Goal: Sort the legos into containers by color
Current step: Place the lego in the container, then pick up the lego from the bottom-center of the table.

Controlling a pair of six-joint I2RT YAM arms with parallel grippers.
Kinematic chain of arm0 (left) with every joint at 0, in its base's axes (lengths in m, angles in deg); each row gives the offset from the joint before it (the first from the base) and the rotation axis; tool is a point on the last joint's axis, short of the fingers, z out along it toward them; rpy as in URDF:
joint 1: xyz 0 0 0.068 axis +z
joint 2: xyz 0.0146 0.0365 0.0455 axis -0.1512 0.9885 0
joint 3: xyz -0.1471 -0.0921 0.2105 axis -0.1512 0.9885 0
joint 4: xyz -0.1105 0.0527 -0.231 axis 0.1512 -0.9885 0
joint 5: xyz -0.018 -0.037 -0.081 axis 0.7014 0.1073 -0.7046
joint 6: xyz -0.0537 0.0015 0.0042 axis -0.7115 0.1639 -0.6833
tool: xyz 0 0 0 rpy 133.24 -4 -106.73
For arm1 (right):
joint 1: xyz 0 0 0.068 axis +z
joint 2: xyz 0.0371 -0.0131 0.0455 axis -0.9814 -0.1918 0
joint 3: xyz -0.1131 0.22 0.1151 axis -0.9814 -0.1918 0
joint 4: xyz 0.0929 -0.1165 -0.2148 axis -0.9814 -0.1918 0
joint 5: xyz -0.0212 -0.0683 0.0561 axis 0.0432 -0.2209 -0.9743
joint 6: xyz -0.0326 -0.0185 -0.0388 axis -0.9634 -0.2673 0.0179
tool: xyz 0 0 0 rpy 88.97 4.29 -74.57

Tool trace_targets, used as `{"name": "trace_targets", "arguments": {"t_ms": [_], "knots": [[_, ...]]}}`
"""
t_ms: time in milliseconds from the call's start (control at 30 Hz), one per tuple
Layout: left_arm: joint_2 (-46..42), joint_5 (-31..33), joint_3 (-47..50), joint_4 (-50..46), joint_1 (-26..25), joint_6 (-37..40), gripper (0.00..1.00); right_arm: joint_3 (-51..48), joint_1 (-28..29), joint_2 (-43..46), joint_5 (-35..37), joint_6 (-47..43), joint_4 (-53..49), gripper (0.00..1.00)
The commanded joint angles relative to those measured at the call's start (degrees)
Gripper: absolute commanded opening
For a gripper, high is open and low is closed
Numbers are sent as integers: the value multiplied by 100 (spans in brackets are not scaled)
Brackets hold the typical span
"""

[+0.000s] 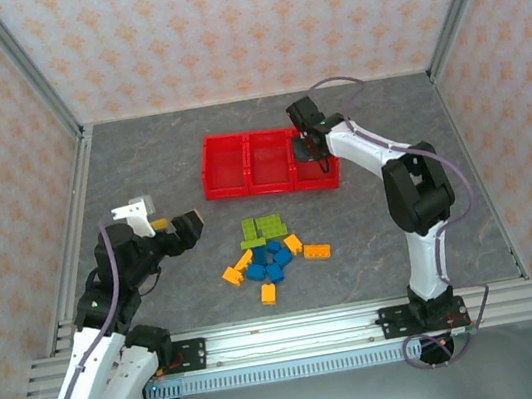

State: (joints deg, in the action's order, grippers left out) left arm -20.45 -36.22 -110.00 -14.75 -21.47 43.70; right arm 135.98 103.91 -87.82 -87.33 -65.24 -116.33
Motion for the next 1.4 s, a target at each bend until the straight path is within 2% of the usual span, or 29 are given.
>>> {"name": "trace_targets", "arguments": {"t_ms": [0, 33, 167, 267, 467, 667, 867, 1067, 1367], "knots": [[35, 31, 40, 157, -33, -21, 99, -49, 25, 261, -67, 52, -22, 67], [29, 51, 37, 154, -32, -21, 99, -110, 27, 346, -83, 95, -22, 74], [-38, 128, 36, 141, -32, -48, 99, -305, 27, 707, -66, 272, -109, 92], [-167, 133, 64, 176, -37, -52, 99, -634, 35, 1074, -146, 422, -111, 95], [-214, 374, 93, 198, -33, -92, 99, -1777, 229, 2104, -497, 826, -247, 95], [125, 342, 49, 138, -32, -90, 99, -3215, 851, 2823, -728, 1397, -213, 100], [142, 400, 46, 110, -32, -109, 99, -3983, 1482, 2836, -831, 1856, 60, 100], [114, 449, 55, 121, -35, -127, 99, -4300, 1703, 2598, -949, 2022, 578, 100], [137, 476, 55, 110, -32, -131, 99, -4632, 1903, 2732, -1088, 2156, 776, 88]]}}
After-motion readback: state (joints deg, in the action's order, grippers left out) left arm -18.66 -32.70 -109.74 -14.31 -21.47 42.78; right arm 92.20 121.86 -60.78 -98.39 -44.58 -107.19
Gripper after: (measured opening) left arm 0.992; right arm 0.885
